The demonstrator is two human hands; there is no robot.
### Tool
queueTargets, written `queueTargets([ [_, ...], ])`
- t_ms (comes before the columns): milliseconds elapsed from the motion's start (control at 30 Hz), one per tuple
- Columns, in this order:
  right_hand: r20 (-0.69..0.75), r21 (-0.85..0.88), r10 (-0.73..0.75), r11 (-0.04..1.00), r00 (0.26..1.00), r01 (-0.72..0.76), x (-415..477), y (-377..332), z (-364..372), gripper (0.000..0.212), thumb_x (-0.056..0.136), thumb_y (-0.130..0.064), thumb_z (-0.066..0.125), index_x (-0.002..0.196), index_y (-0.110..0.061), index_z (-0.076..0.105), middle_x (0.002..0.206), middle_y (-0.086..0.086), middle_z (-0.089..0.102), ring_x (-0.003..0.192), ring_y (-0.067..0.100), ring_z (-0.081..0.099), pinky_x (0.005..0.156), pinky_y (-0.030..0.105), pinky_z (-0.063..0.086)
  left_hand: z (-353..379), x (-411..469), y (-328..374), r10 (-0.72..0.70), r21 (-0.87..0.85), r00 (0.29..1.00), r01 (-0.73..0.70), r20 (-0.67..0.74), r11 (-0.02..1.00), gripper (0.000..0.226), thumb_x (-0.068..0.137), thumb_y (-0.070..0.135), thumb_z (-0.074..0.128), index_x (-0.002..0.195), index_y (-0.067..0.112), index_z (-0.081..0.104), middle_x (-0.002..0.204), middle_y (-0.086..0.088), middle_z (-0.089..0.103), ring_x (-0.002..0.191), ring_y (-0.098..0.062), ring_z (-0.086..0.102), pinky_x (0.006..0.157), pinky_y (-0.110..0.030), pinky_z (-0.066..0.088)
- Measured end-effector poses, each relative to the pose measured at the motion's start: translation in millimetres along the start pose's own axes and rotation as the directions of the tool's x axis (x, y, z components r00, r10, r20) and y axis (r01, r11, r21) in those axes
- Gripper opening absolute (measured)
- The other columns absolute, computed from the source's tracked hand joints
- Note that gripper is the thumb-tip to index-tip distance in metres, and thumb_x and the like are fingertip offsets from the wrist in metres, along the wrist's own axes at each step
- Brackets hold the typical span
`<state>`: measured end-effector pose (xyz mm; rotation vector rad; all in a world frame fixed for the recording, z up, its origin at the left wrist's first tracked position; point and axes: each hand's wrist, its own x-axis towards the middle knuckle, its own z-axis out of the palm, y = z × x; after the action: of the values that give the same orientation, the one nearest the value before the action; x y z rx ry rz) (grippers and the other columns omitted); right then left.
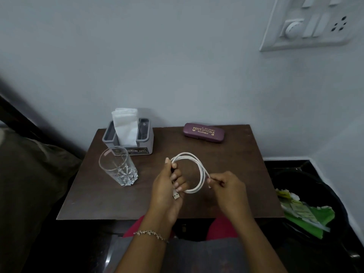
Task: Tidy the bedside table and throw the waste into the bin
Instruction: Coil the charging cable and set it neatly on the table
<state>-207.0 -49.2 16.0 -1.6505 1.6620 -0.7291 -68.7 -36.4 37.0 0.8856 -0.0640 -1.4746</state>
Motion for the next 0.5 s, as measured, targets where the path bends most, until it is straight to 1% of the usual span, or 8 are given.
queueTargets([
  [33, -0.022, 0.033, 0.031, 0.999, 0.999, -0.03, 0, 0, 2, 0.009, 0.082, -0.015, 0.067, 0.08, -0.012, 0.075, 0.076, 0.007, 0.069, 0.071, 0.018, 0.064, 0.065, 0.023, 0.044, 1, -1, 0, -0.034, -0.017, 0.999, 0.034, 0.028, 0.999, 0.036, 0.098, 0.035, 0.038, 0.068, 0.016, 0.044, 0.039, 0.009, 0.027, 0.026, -0.002, 0.022, 0.026, -0.012, 0.018],
  [100, 0.116, 0.294, 0.154, 0.938, 0.981, -0.182, -2, -3, 5, 0.013, 0.085, -0.013, 0.064, 0.08, -0.009, 0.075, 0.075, 0.008, 0.074, 0.074, 0.02, 0.069, 0.068, 0.03, 0.053, 4, -3, 0, -0.068, -0.012, 0.996, 0.069, 0.063, 0.998, 0.037, 0.097, 0.034, 0.038, 0.065, 0.016, 0.043, 0.039, 0.009, 0.026, 0.025, -0.001, 0.021, 0.025, -0.012, 0.016],
  [200, 0.46, 0.647, 0.215, 0.584, 0.862, -0.491, -5, -14, -2, 0.022, 0.09, -0.004, 0.052, 0.085, -0.006, 0.073, 0.091, 0.011, 0.075, 0.085, 0.017, 0.07, 0.074, 0.023, 0.056, 6, -1, 1, -0.006, 0.105, 1.0, 0.005, 0.008, 0.995, 0.037, 0.097, 0.032, 0.038, 0.064, 0.016, 0.041, 0.038, 0.01, 0.024, 0.026, -0.001, 0.019, 0.025, -0.013, 0.016],
  [267, 0.555, 0.736, 0.211, 0.328, 0.805, -0.593, -4, -17, -9, 0.025, 0.091, -0.003, 0.043, 0.095, 0.005, 0.066, 0.097, 0.017, 0.072, 0.085, 0.022, 0.068, 0.07, 0.025, 0.058, 5, 0, 0, 0.068, 0.22, 0.997, -0.057, -0.045, 0.974, 0.036, 0.097, 0.032, 0.039, 0.065, 0.016, 0.04, 0.036, 0.01, 0.025, 0.026, -0.001, 0.019, 0.027, -0.012, 0.016],
  [333, 0.566, 0.777, 0.189, 0.203, 0.802, -0.596, -3, -18, -13, 0.027, 0.092, -0.005, 0.042, 0.104, 0.006, 0.063, 0.095, 0.019, 0.072, 0.084, 0.025, 0.07, 0.068, 0.03, 0.06, 4, 1, -3, 0.125, 0.289, 0.989, -0.099, -0.073, 0.952, 0.035, 0.097, 0.032, 0.04, 0.065, 0.016, 0.041, 0.037, 0.01, 0.026, 0.028, -0.001, 0.021, 0.029, -0.013, 0.018],
  [433, 0.521, 0.806, 0.133, 0.25, 0.843, -0.537, -4, -17, -13, 0.022, 0.096, -0.007, 0.043, 0.108, -0.005, 0.062, 0.094, 0.015, 0.074, 0.089, 0.023, 0.072, 0.07, 0.028, 0.059, 3, 1, -4, 0.105, 0.216, 0.992, -0.087, -0.071, 0.972, 0.035, 0.097, 0.034, 0.04, 0.066, 0.016, 0.042, 0.038, 0.01, 0.027, 0.029, -0.001, 0.022, 0.028, -0.014, 0.021],
  [467, 0.498, 0.796, 0.099, 0.342, 0.861, -0.5, -6, -18, -13, 0.021, 0.097, -0.009, 0.044, 0.108, -0.009, 0.062, 0.095, 0.012, 0.075, 0.092, 0.02, 0.072, 0.071, 0.025, 0.058, 1, 2, -3, 0.069, 0.145, 0.996, -0.06, -0.056, 0.988, 0.036, 0.097, 0.034, 0.04, 0.066, 0.017, 0.042, 0.038, 0.01, 0.027, 0.028, -0.001, 0.021, 0.027, -0.013, 0.02],
  [500, 0.446, 0.755, 0.074, 0.505, 0.892, -0.419, -6, -16, -14, 0.02, 0.096, -0.01, 0.046, 0.105, -0.014, 0.064, 0.095, 0.008, 0.075, 0.092, 0.017, 0.071, 0.071, 0.02, 0.056, 0, 2, -2, 0.031, 0.076, 0.999, -0.029, -0.036, 0.997, 0.036, 0.097, 0.034, 0.039, 0.066, 0.017, 0.042, 0.038, 0.01, 0.026, 0.026, -0.002, 0.021, 0.026, -0.013, 0.019],
])
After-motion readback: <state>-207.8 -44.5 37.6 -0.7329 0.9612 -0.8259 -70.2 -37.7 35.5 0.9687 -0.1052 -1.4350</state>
